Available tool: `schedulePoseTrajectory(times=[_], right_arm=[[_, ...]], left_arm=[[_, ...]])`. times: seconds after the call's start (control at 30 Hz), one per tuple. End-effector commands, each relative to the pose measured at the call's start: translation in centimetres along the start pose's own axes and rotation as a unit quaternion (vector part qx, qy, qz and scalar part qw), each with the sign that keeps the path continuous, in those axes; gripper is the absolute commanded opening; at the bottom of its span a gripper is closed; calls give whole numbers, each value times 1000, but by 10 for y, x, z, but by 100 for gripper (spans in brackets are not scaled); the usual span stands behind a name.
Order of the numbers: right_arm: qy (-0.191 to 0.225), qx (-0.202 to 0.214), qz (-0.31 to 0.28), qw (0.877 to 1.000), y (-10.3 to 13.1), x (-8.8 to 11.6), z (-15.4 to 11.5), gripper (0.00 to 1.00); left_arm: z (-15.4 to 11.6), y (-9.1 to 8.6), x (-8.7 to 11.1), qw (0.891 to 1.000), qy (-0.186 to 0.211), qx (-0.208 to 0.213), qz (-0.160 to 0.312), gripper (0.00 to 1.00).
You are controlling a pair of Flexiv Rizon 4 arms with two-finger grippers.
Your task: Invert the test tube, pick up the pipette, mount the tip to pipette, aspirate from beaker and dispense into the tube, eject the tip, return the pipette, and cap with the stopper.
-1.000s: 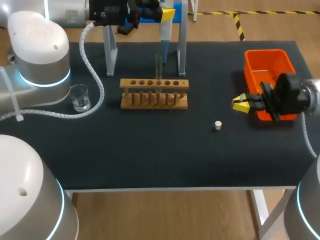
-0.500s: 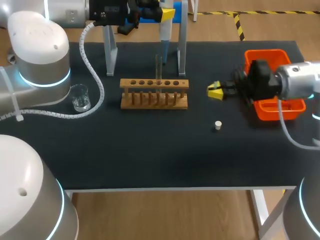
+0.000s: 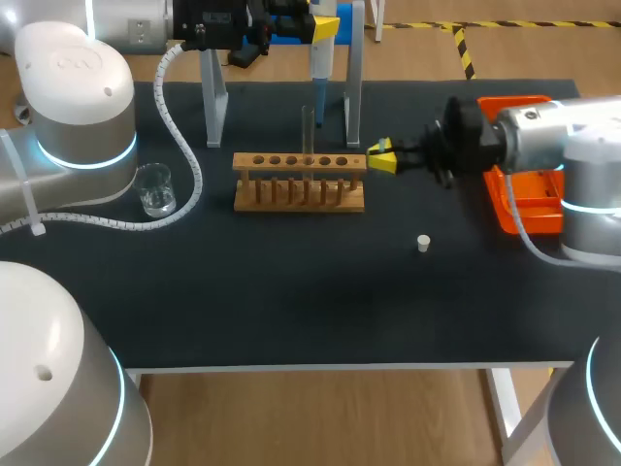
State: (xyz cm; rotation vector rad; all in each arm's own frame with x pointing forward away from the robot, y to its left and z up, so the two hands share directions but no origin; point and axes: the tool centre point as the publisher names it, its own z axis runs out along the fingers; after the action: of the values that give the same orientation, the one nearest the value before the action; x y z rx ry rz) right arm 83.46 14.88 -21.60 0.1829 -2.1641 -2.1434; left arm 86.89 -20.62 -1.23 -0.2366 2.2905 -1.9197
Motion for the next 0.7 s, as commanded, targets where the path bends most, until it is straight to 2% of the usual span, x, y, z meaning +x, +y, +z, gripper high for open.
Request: schedulePoseTrajectory(times=[0.03,0.47,0.7], right_arm=[[16,-4,2,1000,-9,-15,18,0],[32,-10,6,999,-12,-29,52,0],[34,-4,6,999,-11,-31,60,0]], left_arm=[[-1,0,0,1000,1,1,0,0],[-1,0,0,1000,1,1,0,0],[-1,0,0,1000,1,1,0,0]])
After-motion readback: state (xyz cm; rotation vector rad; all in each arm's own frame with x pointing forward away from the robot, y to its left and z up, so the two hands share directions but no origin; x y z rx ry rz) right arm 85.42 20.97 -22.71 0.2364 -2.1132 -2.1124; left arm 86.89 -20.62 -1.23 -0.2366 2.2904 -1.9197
